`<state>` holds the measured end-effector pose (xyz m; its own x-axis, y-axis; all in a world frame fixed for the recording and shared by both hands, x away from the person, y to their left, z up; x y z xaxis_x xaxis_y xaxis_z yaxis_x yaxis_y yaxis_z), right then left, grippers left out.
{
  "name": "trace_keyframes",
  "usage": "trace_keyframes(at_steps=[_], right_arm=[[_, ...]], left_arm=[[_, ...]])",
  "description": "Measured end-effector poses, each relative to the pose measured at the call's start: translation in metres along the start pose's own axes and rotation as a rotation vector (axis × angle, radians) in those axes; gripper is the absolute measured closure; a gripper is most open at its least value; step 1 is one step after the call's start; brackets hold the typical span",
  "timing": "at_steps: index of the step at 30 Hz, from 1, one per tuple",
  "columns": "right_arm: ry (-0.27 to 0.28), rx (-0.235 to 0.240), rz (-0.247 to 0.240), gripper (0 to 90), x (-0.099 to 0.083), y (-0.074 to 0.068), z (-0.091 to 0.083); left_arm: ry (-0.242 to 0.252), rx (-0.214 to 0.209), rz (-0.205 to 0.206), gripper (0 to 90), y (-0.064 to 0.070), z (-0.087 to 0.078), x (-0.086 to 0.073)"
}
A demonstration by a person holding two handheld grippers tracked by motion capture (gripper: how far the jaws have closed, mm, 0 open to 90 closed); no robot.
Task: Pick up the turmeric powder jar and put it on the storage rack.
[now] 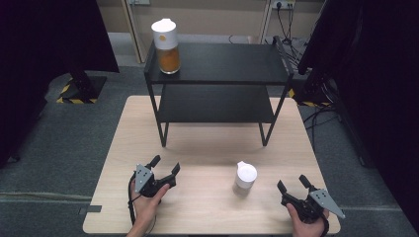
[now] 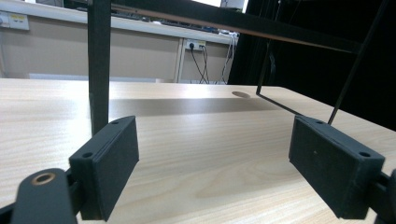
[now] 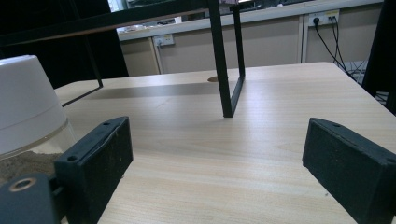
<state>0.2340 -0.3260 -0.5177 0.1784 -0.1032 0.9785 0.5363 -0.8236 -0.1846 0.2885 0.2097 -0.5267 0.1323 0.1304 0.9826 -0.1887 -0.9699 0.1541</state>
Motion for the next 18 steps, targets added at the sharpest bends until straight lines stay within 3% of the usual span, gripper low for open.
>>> trace_keyframes(at_steps=[18], right_arm=[[-0.003, 0.001, -0.002, 8.8, 0.0002, -0.0001, 0.0002]], left_arm=[[-0.016, -0.004, 0.015, 15.5, 0.0017, 0.0011, -0.0026]])
Point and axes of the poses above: each handheld gripper's, and its own axes: z roughly forward along the jaws, x roughly out of its top, y roughly to its right, the point moved 8 cm from there along z, roughly forward along the jaws, and after that the axes turned 14 degrees about x, right-handed, at the moved point
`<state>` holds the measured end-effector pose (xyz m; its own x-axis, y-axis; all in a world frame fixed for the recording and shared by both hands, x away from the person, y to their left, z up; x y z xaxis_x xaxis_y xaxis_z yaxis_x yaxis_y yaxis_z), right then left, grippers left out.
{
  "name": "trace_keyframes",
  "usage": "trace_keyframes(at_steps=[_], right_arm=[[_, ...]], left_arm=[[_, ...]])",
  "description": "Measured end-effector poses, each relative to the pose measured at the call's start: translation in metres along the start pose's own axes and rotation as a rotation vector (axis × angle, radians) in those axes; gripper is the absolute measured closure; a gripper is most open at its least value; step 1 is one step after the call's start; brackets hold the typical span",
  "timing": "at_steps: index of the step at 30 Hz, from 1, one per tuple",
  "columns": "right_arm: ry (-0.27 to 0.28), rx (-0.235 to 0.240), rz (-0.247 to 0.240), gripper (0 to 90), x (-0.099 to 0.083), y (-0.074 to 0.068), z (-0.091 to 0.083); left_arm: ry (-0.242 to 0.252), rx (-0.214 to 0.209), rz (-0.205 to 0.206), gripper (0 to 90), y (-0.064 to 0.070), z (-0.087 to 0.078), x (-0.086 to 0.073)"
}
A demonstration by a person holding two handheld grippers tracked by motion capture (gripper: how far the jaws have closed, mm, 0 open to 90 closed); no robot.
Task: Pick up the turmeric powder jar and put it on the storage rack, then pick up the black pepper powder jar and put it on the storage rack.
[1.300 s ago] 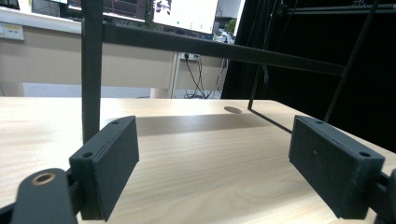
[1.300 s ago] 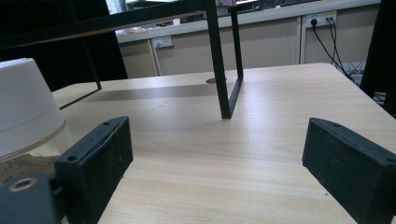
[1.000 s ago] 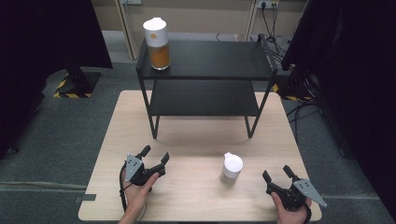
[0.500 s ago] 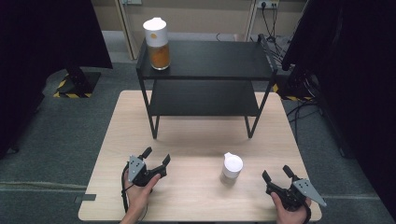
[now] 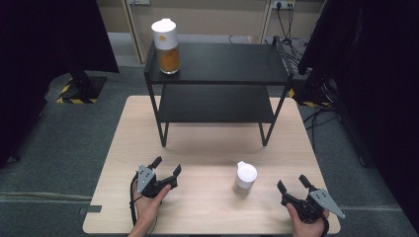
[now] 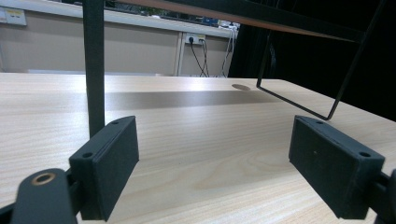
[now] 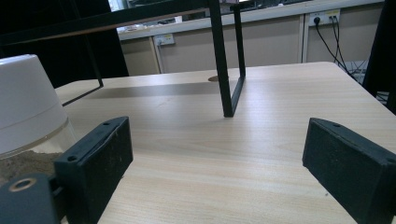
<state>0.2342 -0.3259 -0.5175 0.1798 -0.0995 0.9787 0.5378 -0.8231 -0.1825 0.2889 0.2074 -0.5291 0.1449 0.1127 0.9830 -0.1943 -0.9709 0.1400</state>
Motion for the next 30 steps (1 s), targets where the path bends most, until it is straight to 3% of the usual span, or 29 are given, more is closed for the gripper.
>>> trace_keyframes(at_steps=[4, 19, 25, 30], right_arm=[[-0.006, 0.001, 0.002, 8.8, 0.001, 0.000, 0.001], [-0.007, 0.005, -0.009, 8.7, 0.000, 0.000, 0.001], [0.011, 0.010, -0.036, 9.2, 0.000, -0.004, 0.001], [0.015, 0.046, -0.071, 9.2, 0.008, -0.012, 0.003]], left_arm=[[-0.004, -0.003, -0.013, 15.5, -0.001, 0.000, 0.000], [-0.003, -0.007, 0.006, 15.5, 0.001, 0.000, 0.000], [-0.003, -0.010, -0.001, 15.4, 0.000, 0.001, 0.000], [-0.005, -0.010, 0.002, 15.4, 0.000, 0.001, 0.000]])
Point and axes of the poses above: each handheld gripper's, and its own axes: z roughly forward along the jaws, x roughly out of its top, y roughly to its right, the point moved 8 cm from there along z, roughly forward along the jaws, and after that the axes turned 14 degrees about x, right-handed, at the moved point
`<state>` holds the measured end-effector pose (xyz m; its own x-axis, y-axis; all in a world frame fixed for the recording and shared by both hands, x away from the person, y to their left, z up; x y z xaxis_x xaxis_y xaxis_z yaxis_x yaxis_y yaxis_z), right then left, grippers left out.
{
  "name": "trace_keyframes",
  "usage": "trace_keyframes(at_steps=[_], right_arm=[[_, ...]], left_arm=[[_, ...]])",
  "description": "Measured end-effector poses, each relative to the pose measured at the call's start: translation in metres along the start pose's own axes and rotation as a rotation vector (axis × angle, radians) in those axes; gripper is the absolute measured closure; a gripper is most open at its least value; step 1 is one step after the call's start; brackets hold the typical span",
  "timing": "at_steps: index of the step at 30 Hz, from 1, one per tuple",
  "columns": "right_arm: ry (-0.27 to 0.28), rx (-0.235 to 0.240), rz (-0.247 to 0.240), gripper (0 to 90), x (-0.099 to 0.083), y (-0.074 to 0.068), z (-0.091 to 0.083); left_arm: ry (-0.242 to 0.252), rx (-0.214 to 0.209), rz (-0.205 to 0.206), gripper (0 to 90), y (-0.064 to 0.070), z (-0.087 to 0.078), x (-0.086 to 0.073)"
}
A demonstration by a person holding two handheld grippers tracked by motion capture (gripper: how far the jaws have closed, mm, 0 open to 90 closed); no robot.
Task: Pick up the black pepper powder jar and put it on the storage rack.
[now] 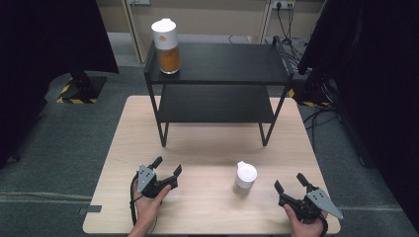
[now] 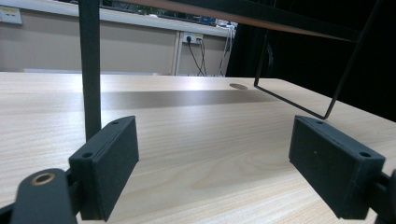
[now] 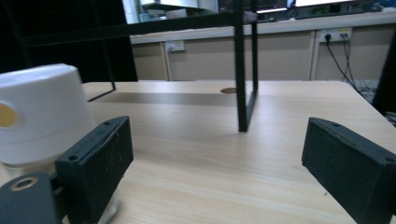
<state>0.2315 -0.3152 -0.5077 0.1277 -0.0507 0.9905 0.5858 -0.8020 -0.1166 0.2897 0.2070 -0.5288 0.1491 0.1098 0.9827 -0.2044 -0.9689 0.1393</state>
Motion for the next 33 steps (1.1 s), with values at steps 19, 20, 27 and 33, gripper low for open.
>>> trace_keyframes(at_steps=[19, 20, 27, 33], right_arm=[[0.043, 0.242, -0.052, 9.5, 0.032, -0.036, 0.023], [0.033, 0.249, -0.057, 9.6, 0.033, -0.038, 0.026], [-0.032, 0.284, -0.072, 10.7, 0.030, -0.047, 0.045], [-0.078, 0.283, -0.085, 12.0, 0.025, -0.051, 0.060]], left_arm=[[0.006, 0.001, 0.009, 15.4, 0.002, 0.000, 0.000], [0.006, 0.001, 0.009, 15.4, 0.002, 0.000, 0.000], [0.003, -0.001, 0.008, 15.4, 0.001, 0.000, 0.000], [0.004, -0.001, 0.010, 15.4, 0.001, 0.000, 0.000]])
Point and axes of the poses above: each handheld gripper's, and its own axes: z roughly forward along the jaws, x roughly out of its top, y roughly to its right, the point moved 8 cm from there along z, roughly forward along the jaws, and after that the axes turned 14 degrees about x, right-handed, at the moved point
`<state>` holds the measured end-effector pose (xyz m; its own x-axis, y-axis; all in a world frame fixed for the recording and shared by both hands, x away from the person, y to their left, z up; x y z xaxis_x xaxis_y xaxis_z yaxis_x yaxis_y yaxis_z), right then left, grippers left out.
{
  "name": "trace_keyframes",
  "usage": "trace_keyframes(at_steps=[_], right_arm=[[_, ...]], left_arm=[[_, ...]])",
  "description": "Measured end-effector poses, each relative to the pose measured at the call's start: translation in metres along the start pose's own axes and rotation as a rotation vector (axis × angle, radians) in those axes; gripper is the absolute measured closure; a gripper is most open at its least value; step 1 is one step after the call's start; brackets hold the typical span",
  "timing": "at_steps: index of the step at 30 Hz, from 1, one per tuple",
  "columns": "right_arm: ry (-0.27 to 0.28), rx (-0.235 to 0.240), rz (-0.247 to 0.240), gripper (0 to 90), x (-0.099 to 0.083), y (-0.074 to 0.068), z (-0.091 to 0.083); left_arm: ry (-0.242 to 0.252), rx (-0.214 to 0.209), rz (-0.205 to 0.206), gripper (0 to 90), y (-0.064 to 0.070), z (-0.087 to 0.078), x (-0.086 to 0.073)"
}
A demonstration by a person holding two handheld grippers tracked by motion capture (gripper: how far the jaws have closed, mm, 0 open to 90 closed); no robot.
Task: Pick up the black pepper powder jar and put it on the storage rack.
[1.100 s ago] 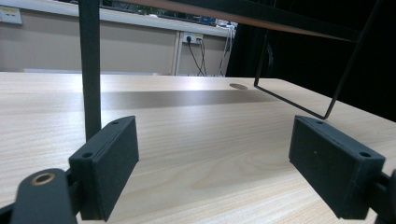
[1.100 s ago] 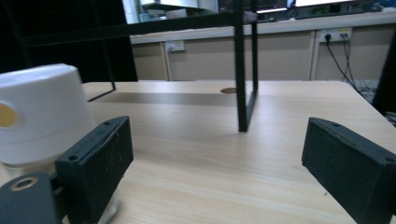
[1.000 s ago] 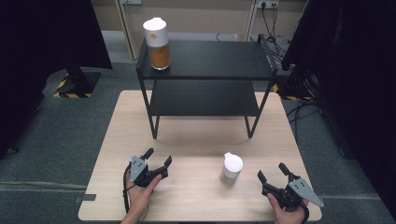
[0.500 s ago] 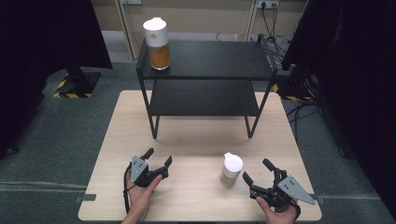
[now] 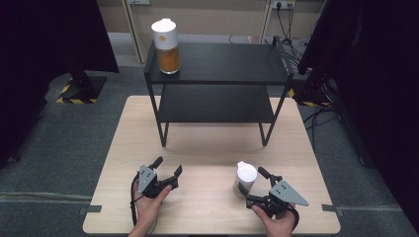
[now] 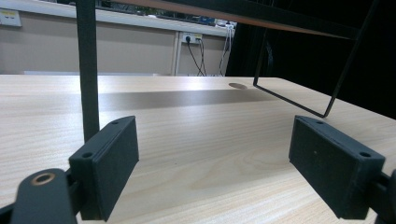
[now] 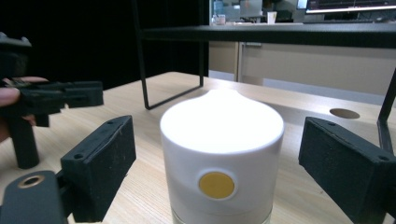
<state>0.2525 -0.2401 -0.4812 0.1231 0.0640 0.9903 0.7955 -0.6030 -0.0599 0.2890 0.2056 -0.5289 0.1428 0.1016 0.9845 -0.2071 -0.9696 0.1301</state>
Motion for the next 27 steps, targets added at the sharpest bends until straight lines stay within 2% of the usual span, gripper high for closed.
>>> trace_keyframes(at_steps=[16, 27], right_arm=[[-0.038, 0.010, -0.005, 24.8, -0.004, 0.008, 0.011], [-0.047, 0.002, -0.015, 30.2, -0.007, 0.006, 0.015]], left_arm=[[-0.005, -0.002, 0.000, 15.4, 0.000, 0.000, 0.000], [-0.005, -0.003, 0.003, 15.4, 0.000, 0.000, 0.001]])
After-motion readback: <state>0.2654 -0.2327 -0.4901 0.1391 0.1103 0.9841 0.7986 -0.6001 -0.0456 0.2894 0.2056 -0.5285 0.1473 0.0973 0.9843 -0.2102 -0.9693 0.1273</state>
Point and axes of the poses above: each handheld gripper's, and its own axes: z roughly forward along the jaws, x roughly out of its top, y roughly to its right, the point moved 8 cm from there along z, roughly forward along the jaws, and after that the axes turned 14 degrees about x, right-handed, at the moved point
